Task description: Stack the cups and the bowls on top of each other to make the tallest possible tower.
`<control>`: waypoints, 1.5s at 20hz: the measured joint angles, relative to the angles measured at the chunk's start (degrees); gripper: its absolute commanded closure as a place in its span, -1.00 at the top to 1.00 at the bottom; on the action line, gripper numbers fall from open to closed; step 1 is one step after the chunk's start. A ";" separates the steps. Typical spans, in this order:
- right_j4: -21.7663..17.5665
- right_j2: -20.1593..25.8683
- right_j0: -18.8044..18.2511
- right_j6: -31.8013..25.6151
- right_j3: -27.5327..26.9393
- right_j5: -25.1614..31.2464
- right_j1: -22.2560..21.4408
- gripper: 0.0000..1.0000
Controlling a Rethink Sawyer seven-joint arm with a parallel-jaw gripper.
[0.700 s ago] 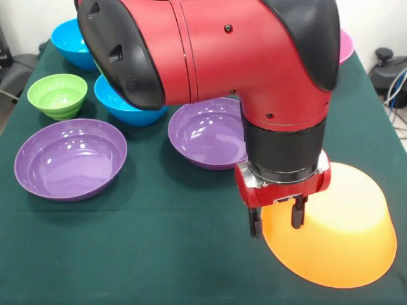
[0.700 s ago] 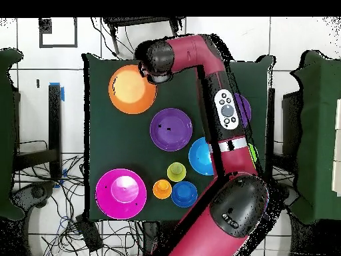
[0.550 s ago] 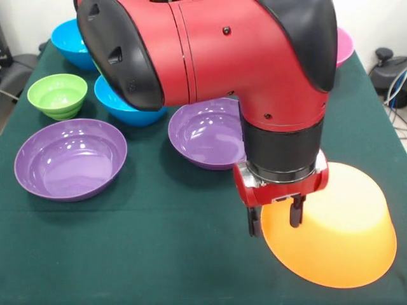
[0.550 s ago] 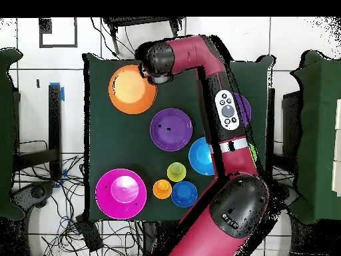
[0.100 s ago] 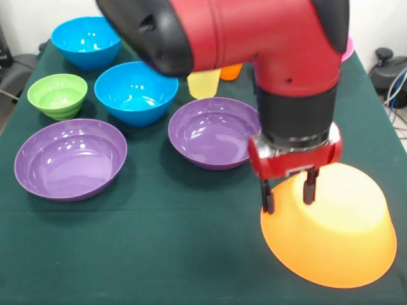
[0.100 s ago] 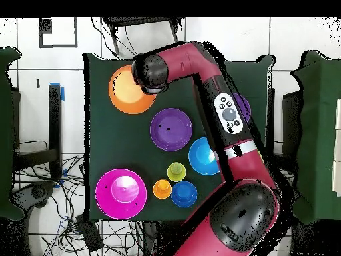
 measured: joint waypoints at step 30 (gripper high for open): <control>6.75 -20.51 22.07 27.15 11.86 -22.31 -8.51 1.00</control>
